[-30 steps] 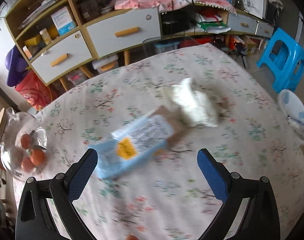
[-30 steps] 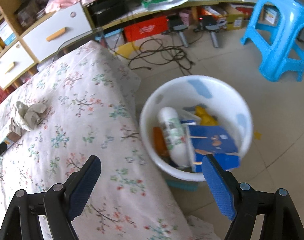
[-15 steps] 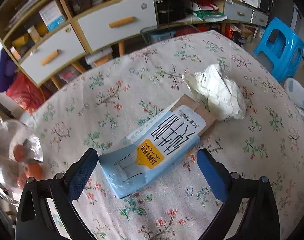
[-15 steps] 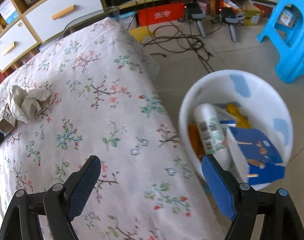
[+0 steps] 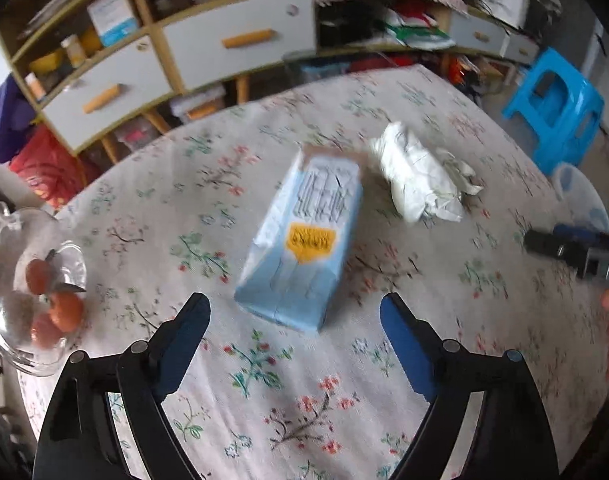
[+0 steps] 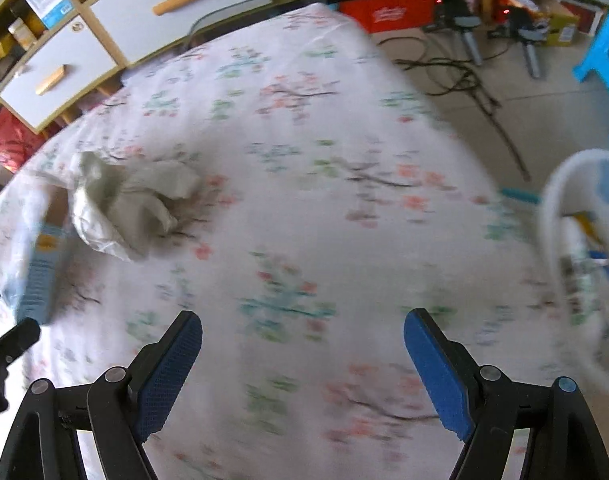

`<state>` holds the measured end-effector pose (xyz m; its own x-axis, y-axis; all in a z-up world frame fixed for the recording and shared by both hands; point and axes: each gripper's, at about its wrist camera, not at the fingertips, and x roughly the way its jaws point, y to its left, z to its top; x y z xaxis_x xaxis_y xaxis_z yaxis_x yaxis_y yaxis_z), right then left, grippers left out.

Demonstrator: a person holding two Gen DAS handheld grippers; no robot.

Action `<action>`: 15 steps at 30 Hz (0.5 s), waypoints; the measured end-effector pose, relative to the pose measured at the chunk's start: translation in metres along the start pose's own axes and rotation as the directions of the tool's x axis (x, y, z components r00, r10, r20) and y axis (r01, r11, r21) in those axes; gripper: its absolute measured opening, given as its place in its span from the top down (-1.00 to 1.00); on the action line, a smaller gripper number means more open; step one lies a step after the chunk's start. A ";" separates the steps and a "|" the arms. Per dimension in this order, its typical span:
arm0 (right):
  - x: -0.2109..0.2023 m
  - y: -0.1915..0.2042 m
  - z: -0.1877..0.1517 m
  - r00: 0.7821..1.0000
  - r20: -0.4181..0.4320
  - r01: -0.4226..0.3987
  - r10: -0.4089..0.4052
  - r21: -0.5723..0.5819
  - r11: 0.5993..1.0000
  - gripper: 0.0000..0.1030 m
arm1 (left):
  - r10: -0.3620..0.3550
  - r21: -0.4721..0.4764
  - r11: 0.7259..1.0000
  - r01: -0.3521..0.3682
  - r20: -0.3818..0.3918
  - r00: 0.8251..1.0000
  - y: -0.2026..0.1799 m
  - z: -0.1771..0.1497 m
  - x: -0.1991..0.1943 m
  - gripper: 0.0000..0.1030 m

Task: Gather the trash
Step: 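Move the left tool to the table and grasp the light blue milk carton, then grasp the crumpled white paper with the right tool while the left tool holds the carton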

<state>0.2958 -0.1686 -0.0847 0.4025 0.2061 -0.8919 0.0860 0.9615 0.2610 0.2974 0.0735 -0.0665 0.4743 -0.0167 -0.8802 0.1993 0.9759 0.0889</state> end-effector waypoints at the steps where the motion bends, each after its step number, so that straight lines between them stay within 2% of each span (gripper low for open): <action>1: 0.004 0.005 0.000 1.000 -0.005 -0.009 0.009 0.003 1.000 -0.68 | 0.007 -0.007 1.000 -0.007 0.007 1.000 0.000 0.002 0.001 -0.72; 4: 0.013 0.016 0.000 1.000 -0.008 -0.013 0.013 -0.006 1.000 -0.68 | 0.048 -0.021 0.999 -0.047 0.018 0.999 0.003 0.007 0.010 -0.72; 7: 0.015 0.025 0.002 1.000 0.018 0.003 -0.003 -0.022 1.000 -0.68 | 0.050 -0.050 0.998 -0.049 0.012 0.999 0.010 0.009 0.021 -0.72; 9: 0.017 0.030 0.003 1.000 0.023 -0.012 0.013 -0.025 1.000 -0.68 | 0.009 -0.101 0.995 -0.007 0.017 1.000 0.017 0.005 0.026 -0.54; 10: 0.017 0.033 0.004 0.999 0.025 -0.021 0.022 -0.027 0.999 -0.68 | -0.017 -0.121 0.992 0.019 0.018 1.000 0.020 0.003 0.026 -0.29; 12: 0.019 0.040 0.006 0.999 0.035 -0.035 0.037 -0.044 0.998 -0.68 | -0.054 -0.180 0.982 0.059 0.034 0.998 0.026 -0.003 0.024 -0.27; 15: 0.020 0.054 0.009 0.997 0.074 -0.029 0.036 -0.102 0.994 -0.68 | -0.028 -0.252 0.967 0.036 0.037 0.999 0.032 -0.017 0.014 -0.27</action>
<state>0.3167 -0.1145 -0.0853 0.4721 0.2268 -0.8519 -0.0190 0.9687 0.2474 0.2960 0.1085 -0.0843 0.5002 -0.0518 -0.8644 -0.0060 0.9980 -0.0633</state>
